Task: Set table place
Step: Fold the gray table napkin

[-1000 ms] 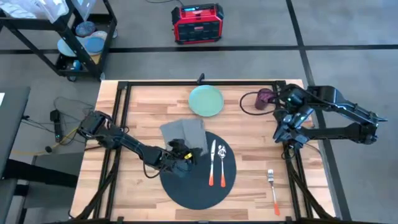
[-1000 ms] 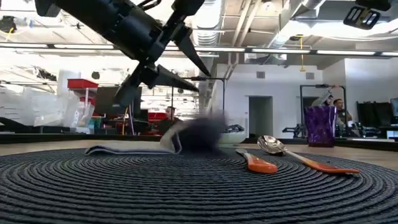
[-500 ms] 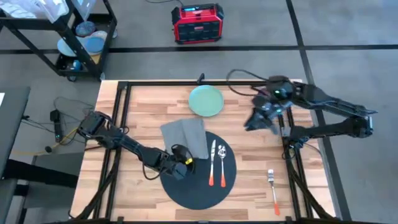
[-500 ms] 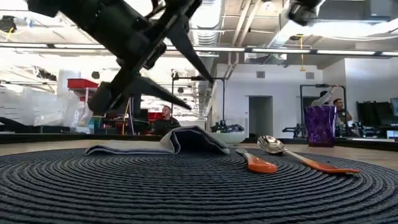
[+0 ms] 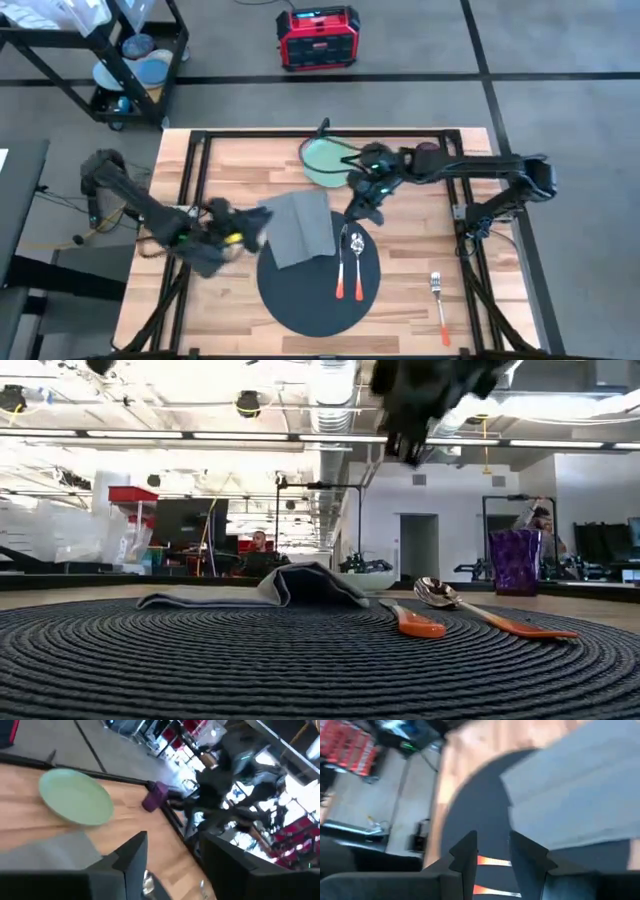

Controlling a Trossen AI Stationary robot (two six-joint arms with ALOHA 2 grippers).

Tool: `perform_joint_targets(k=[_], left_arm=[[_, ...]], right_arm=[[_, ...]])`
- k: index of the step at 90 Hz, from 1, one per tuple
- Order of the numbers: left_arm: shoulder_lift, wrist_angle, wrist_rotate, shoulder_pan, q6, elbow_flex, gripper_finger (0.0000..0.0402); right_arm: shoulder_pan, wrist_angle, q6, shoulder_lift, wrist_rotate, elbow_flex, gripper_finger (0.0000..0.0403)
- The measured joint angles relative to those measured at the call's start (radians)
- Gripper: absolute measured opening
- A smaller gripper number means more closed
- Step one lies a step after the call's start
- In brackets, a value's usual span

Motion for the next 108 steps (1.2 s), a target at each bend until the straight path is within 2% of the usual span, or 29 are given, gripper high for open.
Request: perform_joint_targets(k=[8, 20, 30, 42, 60, 66, 71, 75, 83, 89, 94, 101, 108], left_arm=[[-0.056, -0.061, -0.002, -0.045, -0.04, 0.0, 0.0149], [-0.065, -0.078, -0.001, -0.086, 0.007, 0.0, 0.0137], [-0.044, -0.077, 0.001, -0.112, 0.023, 0.0, 0.0132], [-0.014, -0.08, 0.015, -0.138, 0.019, -0.001, 0.013], [0.006, -0.083, 0.025, -0.176, -0.009, -0.002, 0.013], [0.007, -0.083, 0.026, -0.183, -0.026, -0.002, 0.013], [0.008, -0.085, 0.029, -0.191, -0.029, -0.002, 0.013], [0.008, -0.091, 0.029, -0.195, -0.029, -0.002, 0.013], [0.008, -0.126, 0.03, -0.201, -0.041, -0.002, 0.013], [0.008, -0.158, 0.03, -0.201, -0.06, -0.002, 0.013], [0.008, -0.179, 0.031, -0.201, -0.076, -0.002, 0.013], [0.008, -0.19, 0.035, -0.201, -0.09, -0.002, 0.013], [0.008, -0.189, 0.042, -0.208, -0.083, -0.002, 0.013]], right_arm=[[-0.033, -0.035, 0.002, 0.1, -0.003, -0.001, 0.0099], [-0.097, 0.005, 0.041, 0.196, 0.006, -0.002, 0.0099], [-0.147, 0.095, 0.178, 0.269, -0.09, -0.001, 0.0099], [-0.155, 0.157, 0.277, 0.332, -0.137, 0.016, 0.0101], [-0.142, 0.133, 0.313, 0.376, -0.149, 0.079, 0.0113], [-0.132, 0.038, 0.273, 0.355, -0.152, 0.122, 0.0113], [-0.122, -0.165, 0.172, 0.333, -0.083, 0.183, 0.011], [-0.11, -0.338, 0.052, 0.323, 0.026, 0.259, 0.0107], [-0.059, -0.723, -0.231, 0.339, 0.365, 0.444, 0.0099], [-0.025, -0.885, -0.357, 0.38, 0.523, 0.563, 0.0098], [-0.014, -0.908, -0.352, 0.417, 0.502, 0.627, 0.0098], [-0.028, -0.829, -0.263, 0.44, 0.34, 0.657, 0.0098], [-0.056, -0.739, -0.17, 0.451, 0.259, 0.667, 0.0098]])
